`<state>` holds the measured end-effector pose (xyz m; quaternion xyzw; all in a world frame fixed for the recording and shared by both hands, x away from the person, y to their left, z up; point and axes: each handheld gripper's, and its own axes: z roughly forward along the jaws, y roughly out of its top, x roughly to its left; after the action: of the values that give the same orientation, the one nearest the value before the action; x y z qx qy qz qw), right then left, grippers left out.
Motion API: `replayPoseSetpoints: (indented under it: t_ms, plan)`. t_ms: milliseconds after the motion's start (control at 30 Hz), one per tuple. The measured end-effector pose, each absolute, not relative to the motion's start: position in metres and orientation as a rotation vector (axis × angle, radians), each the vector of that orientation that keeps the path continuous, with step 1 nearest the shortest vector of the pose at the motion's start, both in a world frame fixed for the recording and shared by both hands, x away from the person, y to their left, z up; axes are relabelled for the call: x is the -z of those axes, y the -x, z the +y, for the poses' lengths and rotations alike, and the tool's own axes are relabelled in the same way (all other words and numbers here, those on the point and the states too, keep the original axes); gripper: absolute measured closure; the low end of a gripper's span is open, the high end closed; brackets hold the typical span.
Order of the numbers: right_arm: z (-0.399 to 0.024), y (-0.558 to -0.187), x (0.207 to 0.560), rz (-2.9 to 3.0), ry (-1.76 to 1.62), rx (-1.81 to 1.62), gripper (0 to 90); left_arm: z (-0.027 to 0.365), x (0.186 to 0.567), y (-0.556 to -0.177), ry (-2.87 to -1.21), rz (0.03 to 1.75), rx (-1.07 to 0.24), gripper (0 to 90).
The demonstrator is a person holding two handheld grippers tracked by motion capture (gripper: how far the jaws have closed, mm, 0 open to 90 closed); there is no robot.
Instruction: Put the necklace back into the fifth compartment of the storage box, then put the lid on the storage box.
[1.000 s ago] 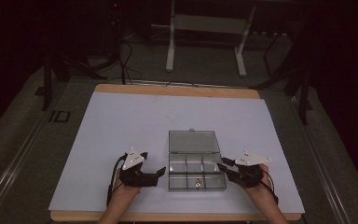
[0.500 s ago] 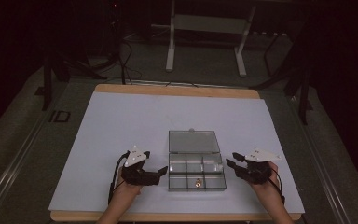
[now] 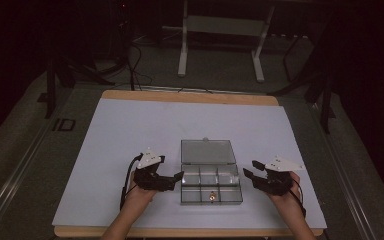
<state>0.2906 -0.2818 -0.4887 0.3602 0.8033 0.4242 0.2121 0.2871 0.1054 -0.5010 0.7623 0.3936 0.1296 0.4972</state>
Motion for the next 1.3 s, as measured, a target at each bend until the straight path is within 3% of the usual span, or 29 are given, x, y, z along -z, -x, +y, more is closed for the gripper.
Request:
replayPoseSetpoints:
  t_ms: [800,967,1300]
  plan:
    - [-0.268,-0.313,0.479,2.197,-0.997,-1.207,52.0,0.084,0.487,-0.33,-1.844,0.972,-0.241,8.7]
    - [-0.262,-0.321,0.482,2.209,-1.016,-1.201,55.8,0.082,0.488,-0.338,-1.85,0.996,-0.246,8.8]
    - [-0.252,-0.336,0.482,2.221,-1.075,-1.206,53.7,0.078,0.492,-0.353,-1.846,1.081,-0.217,11.5]
